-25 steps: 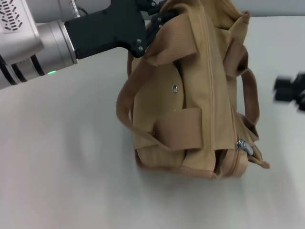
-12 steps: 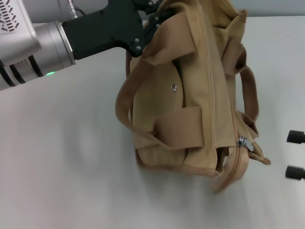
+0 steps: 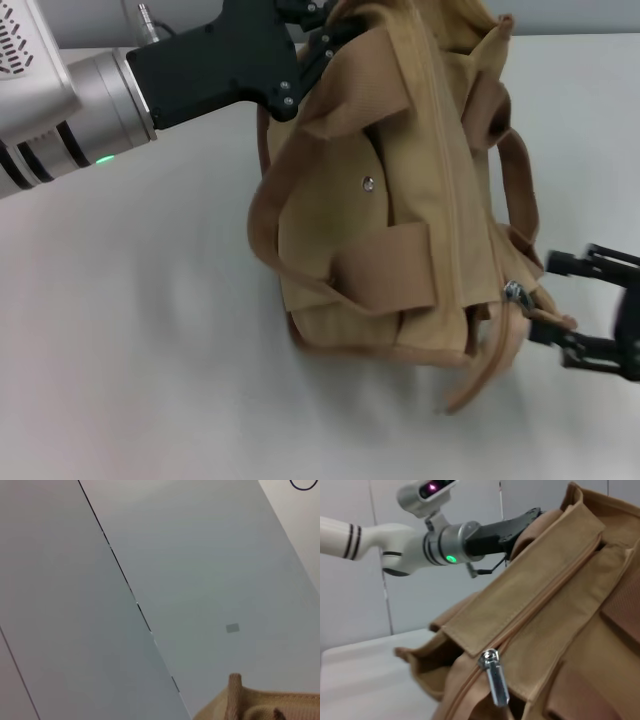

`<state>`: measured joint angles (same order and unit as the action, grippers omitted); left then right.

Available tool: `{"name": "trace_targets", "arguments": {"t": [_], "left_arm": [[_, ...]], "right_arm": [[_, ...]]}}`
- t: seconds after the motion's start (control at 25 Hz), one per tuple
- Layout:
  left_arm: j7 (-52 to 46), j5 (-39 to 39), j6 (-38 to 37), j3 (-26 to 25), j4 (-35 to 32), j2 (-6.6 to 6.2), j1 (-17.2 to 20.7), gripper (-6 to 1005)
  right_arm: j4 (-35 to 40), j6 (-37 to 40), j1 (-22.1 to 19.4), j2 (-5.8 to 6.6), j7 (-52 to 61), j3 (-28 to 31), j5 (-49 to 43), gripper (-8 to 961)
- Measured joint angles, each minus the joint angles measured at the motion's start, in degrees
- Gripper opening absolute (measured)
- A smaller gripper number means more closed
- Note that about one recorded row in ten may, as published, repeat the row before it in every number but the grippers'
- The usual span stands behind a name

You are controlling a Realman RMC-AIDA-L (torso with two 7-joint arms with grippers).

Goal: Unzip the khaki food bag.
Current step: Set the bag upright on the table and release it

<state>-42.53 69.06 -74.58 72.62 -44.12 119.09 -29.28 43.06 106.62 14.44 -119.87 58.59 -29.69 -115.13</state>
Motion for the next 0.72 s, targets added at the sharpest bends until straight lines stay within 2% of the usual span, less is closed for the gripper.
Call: {"name": "trace_targets", "arguments": {"t": [0.12,0.36,0.56,0.68,0.72], "left_arm": [[0.1,-0.1,0.0,0.1,0.1,0.0,0.1,153],[0.2,-0.1,0.1,0.2,0.2,0.0,0.2,157],[2.9,-2.1,-0.7,1.5,1.4,0.04,2.5,160],[7.6,-7.0,-1.6,5.6,2.6,0.07,5.9,162],[9.4,-9.1,-1.9,7.3,2.8,0.07,7.3,162]], "right_arm": [[-4.8,-2.9,2.4,0.09,-2.2,-0.9,0.6,788],[-7.5,-5.3,4.3,0.06,-2.3,-0.5,1.4,726],[-8.5,-8.9,4.4,0.26,-0.3,-0.2,9.4,511],[-8.1,-13.8,6.1,0.39,4.0,-0.5,14.9,320],[-8.1,-15.7,7.2,0.42,5.5,-0.6,16.0,309]]}}
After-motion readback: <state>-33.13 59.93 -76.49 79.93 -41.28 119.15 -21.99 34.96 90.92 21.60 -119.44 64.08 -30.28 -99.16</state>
